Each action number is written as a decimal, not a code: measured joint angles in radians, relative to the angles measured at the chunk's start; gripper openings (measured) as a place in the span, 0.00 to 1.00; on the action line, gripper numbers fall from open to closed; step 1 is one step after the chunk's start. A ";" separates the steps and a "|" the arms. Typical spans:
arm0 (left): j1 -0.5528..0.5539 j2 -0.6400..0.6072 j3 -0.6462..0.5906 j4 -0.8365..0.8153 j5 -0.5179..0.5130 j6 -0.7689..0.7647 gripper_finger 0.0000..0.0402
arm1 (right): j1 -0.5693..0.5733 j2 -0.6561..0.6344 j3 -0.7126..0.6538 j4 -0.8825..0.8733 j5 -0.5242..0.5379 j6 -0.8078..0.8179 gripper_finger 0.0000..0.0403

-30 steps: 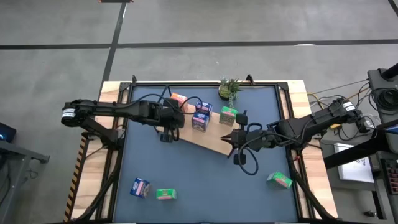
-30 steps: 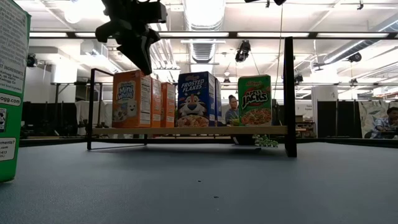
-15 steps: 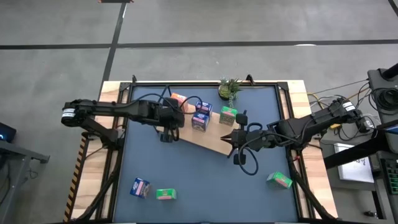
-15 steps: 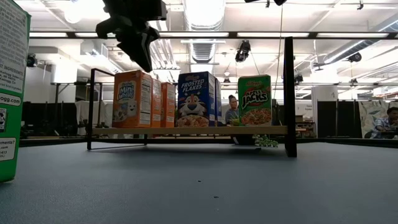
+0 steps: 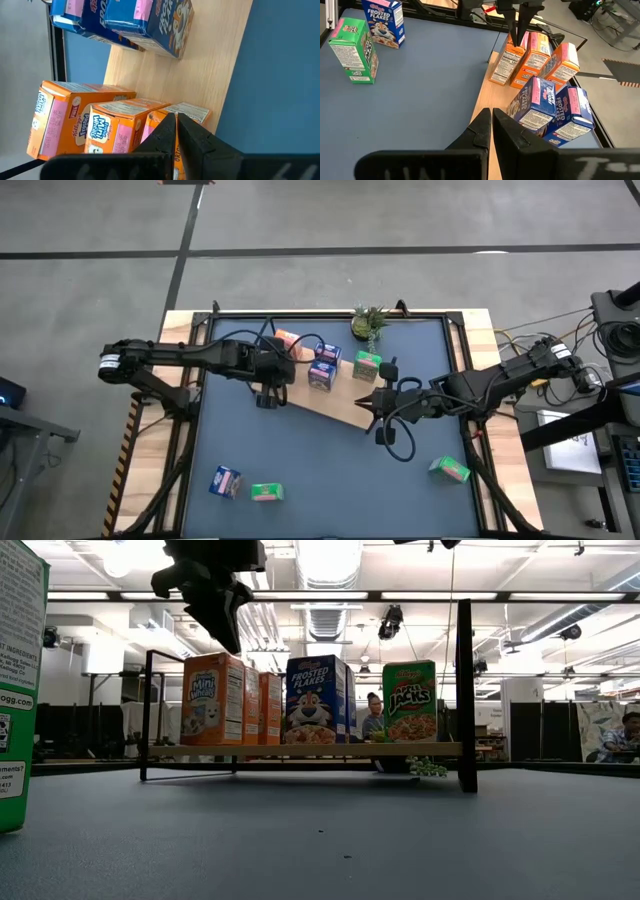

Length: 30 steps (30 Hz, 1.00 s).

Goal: Stack cereal on shelf
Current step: Put the orange cereal box on the shelf aligned with other orange cereal boxes

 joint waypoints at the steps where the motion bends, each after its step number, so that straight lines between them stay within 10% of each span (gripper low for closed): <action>1: 0.000 0.000 0.000 0.000 0.000 0.000 0.00 | 0.000 0.000 0.000 0.000 0.000 0.000 0.02; 30: 0.000 0.000 -0.009 -0.034 -0.024 -0.058 0.00 | 0.000 0.000 0.000 0.000 -0.001 0.021 0.02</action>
